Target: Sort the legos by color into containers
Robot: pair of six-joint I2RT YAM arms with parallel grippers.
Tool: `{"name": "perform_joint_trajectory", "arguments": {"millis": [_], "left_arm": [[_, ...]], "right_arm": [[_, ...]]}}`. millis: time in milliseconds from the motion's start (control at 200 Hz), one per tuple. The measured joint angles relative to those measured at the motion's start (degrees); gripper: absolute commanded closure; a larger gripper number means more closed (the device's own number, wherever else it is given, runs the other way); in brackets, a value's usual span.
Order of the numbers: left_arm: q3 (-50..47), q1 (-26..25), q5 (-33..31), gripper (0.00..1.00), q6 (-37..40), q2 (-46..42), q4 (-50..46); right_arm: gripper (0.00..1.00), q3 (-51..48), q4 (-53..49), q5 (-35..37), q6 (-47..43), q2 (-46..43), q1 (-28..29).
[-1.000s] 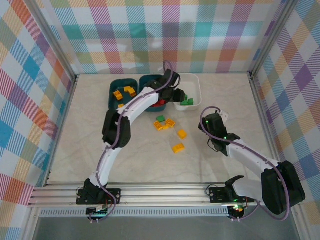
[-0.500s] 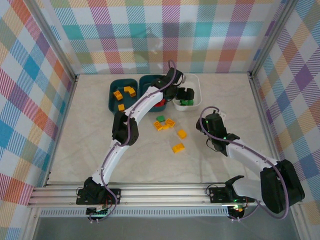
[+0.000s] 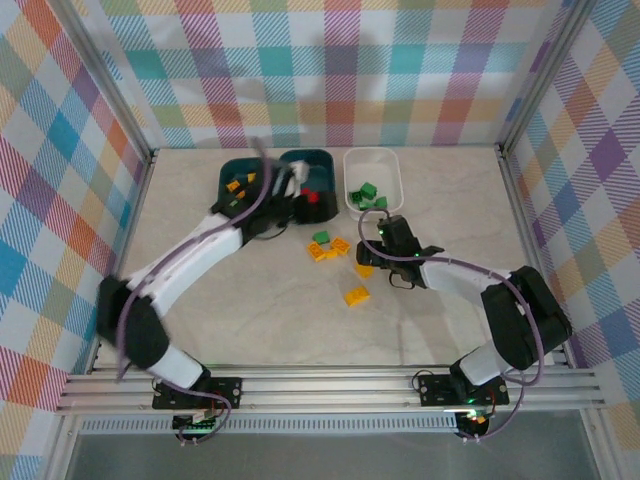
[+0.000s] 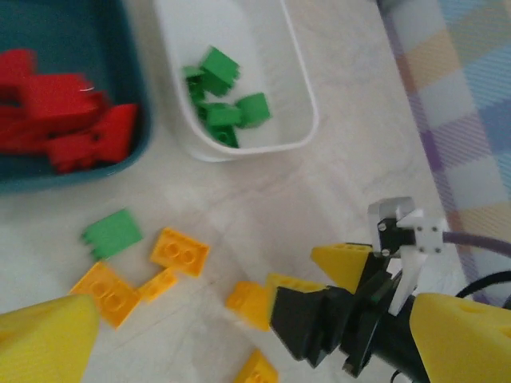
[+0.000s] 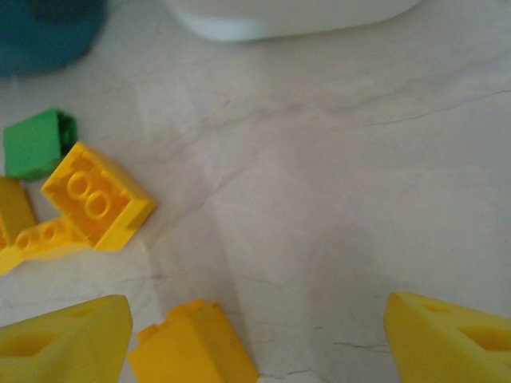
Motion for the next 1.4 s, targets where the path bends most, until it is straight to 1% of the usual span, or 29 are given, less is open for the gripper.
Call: {"name": "perform_joint_trajectory", "arguments": {"millis": [90,190,320,395,460,510,540,585,670,735,910,985,1050,1140,1230,1400], "left_arm": [[-14.82,3.1,-1.73,0.0,-3.93,-9.38,2.38],[-27.87,6.01,-2.91,0.0,-7.61,-14.32,2.54],[-40.61,7.54,-3.45,0.0,-12.87,-21.03,3.37],[-45.24,7.54,-3.54,0.0,-15.19,-26.14,3.91],[-47.25,7.54,-4.2,0.0,-16.63,-30.16,4.37],[-48.24,7.56,-4.61,0.0,-17.64,-33.0,4.87],[-48.72,7.56,-4.87,0.0,-18.12,-34.75,5.09],[-49.48,7.56,-5.03,0.0,-18.93,-37.09,5.57],[-50.8,7.56,-5.03,0.0,-19.74,-40.37,5.6],[-51.6,7.65,-5.09,0.0,-20.26,-41.86,5.07],[-52.89,7.87,-5.73,0.0,-20.68,-43.52,2.89],[-53.53,8.28,-5.99,0.0,-21.11,-43.52,2.56],[-54.55,8.87,-5.84,0.0,-21.99,-43.39,2.51],[-56.02,9.4,-5.2,0.0,-23.21,-43.36,1.79],[-56.26,9.44,-4.96,0.0,-23.65,-43.71,0.28],[-56.26,9.75,-3.82,0.0,-23.89,-44.5,-0.2]], "right_arm": [[0.19,1.66,-1.07,-1.88,-1.57,1.92,1.07],[0.22,3.58,-2.05,-3.15,-2.4,4.7,1.75],[0.28,5.46,-3.78,-3.98,-2.56,7.67,2.62],[0.33,6.45,-4.74,-3.89,-2.56,9.29,3.39],[0.39,7.34,-5.77,-3.43,-2.47,10.67,4.33],[0.5,8.24,-6.51,-2.82,-2.01,11.93,5.35],[0.57,8.92,-7.26,-0.98,-1.88,12.7,6.14],[0.63,9.35,-7.82,0.26,-1.33,13.0,6.58],[0.7,9.44,-7.67,3.08,-0.2,13.18,8.28],[0.73,9.44,-7.8,4.28,0.63,13.14,10.05],[0.73,11.5,-10.45,5.49,1.22,11.39,12.85],[0.73,16.15,-10.75,4.37,1.01,11.43,12.87],[0.74,21.79,-10.29,1.77,0.35,12.61,12.87],[0.75,30.47,-7.23,-2.4,-0.35,16.79,12.79],[0.75,36.74,-4.04,-5.51,-1.22,22.1,12.81],[0.74,48.26,-3.02,-11.32,-4.37,33.4,12.83]]}}
